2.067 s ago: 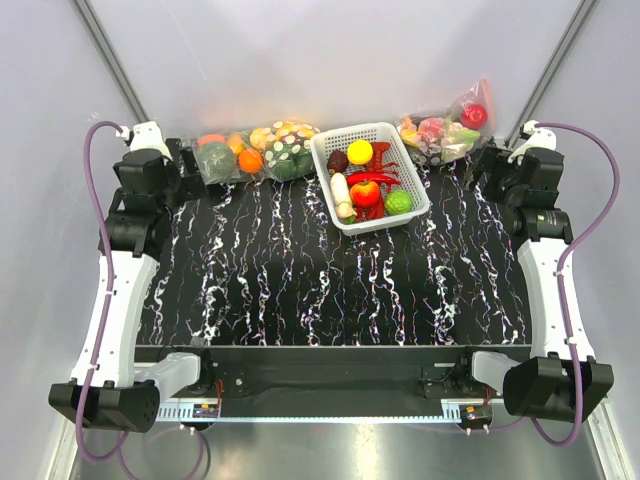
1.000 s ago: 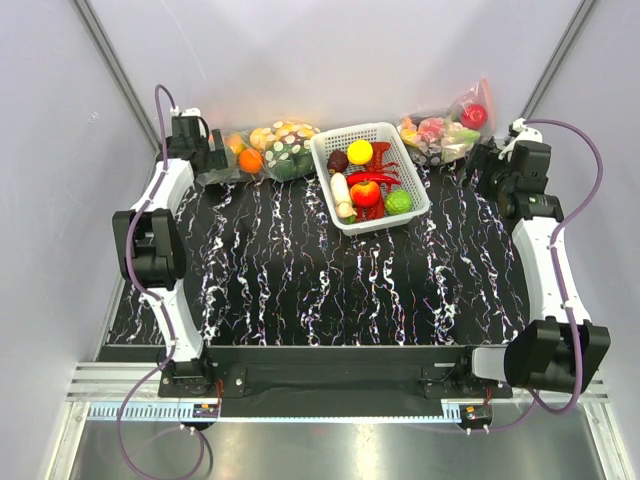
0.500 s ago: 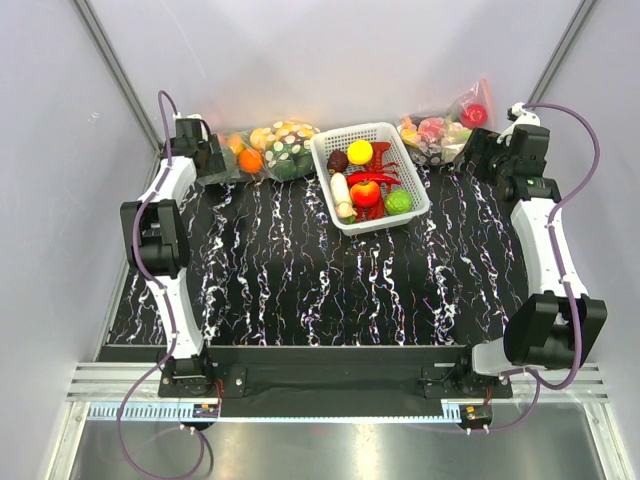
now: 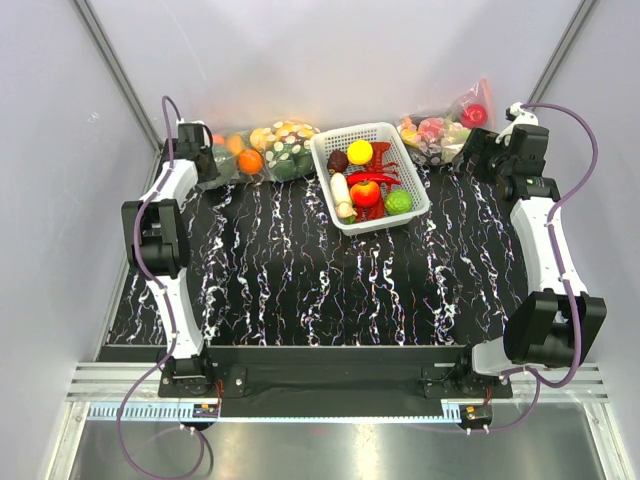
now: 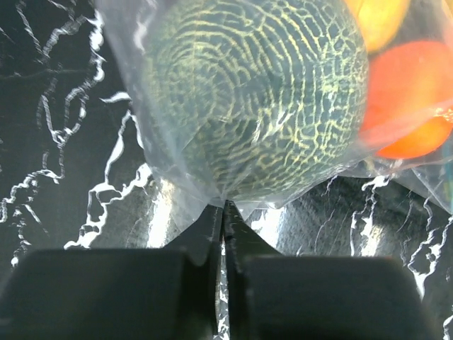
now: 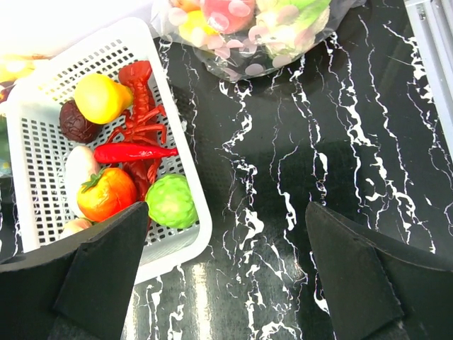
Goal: Open the zip-top bag and remove the fake food
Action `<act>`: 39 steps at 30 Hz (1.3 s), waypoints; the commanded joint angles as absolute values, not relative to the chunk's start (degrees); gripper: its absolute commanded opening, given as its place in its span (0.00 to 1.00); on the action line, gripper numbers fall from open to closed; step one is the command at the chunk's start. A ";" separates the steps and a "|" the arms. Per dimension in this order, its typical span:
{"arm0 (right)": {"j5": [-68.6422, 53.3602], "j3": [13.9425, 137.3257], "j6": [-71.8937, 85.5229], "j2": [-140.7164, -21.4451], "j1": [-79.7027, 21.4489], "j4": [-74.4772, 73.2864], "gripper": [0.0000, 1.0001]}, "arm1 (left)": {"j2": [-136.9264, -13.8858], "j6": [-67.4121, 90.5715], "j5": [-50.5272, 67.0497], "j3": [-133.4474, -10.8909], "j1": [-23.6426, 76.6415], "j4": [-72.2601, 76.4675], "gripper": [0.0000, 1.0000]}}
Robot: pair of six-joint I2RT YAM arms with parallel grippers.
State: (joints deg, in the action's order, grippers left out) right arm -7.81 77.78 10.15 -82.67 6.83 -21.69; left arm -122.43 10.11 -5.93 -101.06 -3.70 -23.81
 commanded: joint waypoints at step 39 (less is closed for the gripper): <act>-40.34 101.07 10.19 -108.19 -26.89 -24.87 0.99 | -62.85 15.64 6.41 -44.48 -3.69 -31.02 0.00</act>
